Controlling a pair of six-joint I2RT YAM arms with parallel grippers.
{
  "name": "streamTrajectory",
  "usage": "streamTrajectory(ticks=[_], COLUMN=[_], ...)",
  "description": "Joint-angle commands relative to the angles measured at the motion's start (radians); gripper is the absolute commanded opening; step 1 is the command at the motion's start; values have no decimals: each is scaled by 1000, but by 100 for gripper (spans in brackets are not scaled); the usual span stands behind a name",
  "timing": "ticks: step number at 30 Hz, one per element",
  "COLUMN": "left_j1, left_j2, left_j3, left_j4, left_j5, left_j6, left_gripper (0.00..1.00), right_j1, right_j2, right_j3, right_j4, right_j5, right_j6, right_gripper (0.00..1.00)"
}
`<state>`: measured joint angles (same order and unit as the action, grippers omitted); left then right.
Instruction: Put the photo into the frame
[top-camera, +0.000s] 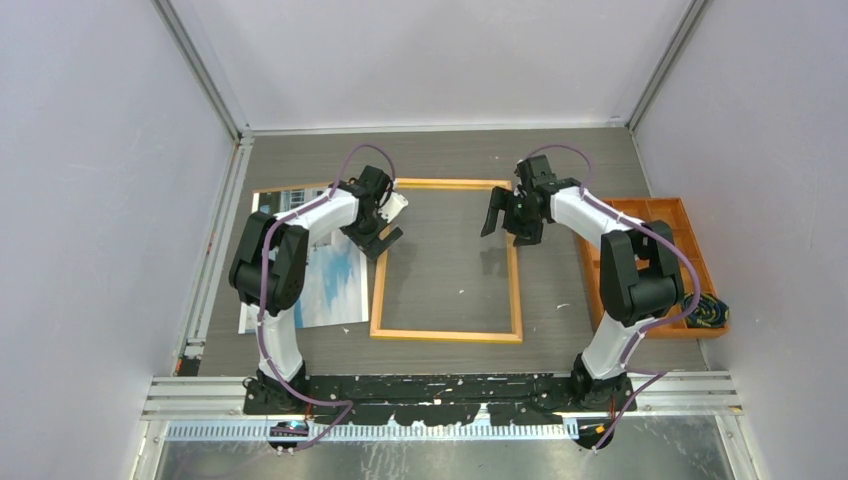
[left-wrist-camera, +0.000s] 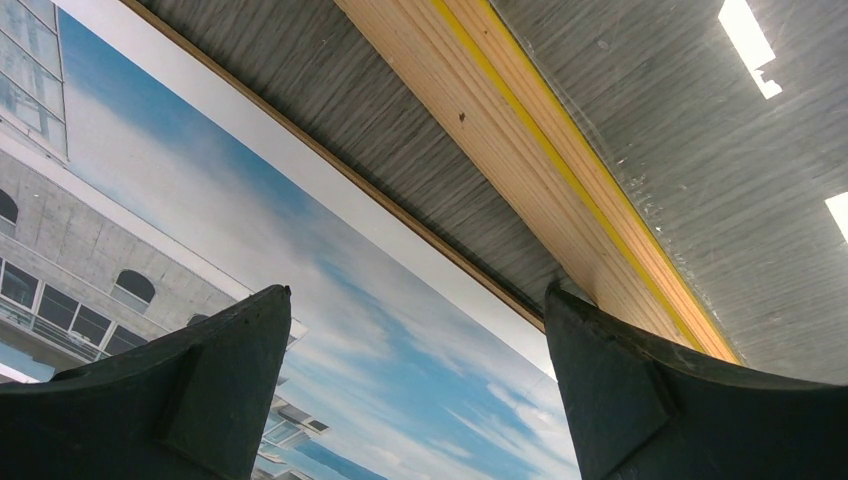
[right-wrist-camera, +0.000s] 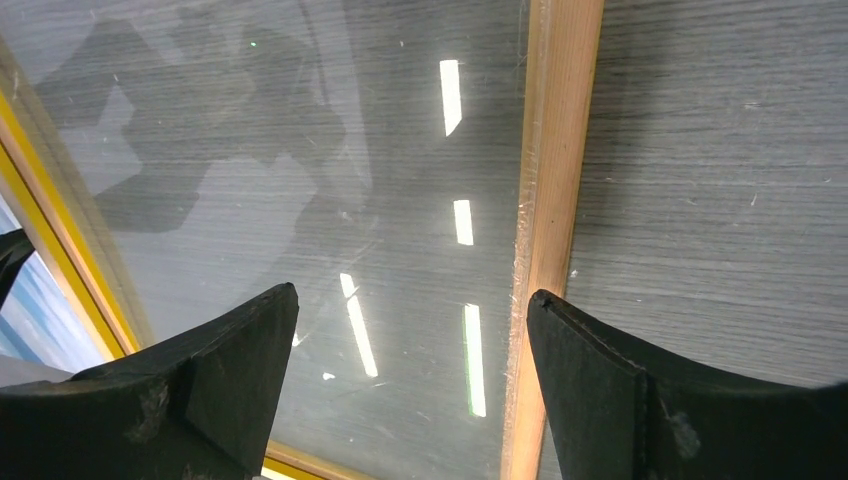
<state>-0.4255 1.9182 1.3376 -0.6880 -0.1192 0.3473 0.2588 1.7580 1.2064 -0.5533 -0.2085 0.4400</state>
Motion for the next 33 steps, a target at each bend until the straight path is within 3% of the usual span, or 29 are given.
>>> streamTrajectory(ticks=[1,33], left_j1=[-4,31], left_j2=[-50,29], left_j3=[-3,79], left_j4=[22,12], left_j5=[16,88], left_j6=[2,-48], left_gripper=[100,100], right_j1=[3,4], right_j2=[6,75], right_j3=[39,19], right_j4=[0,121], right_j5=[23,-122], right_j6=[-21,94], right_gripper=[89,86])
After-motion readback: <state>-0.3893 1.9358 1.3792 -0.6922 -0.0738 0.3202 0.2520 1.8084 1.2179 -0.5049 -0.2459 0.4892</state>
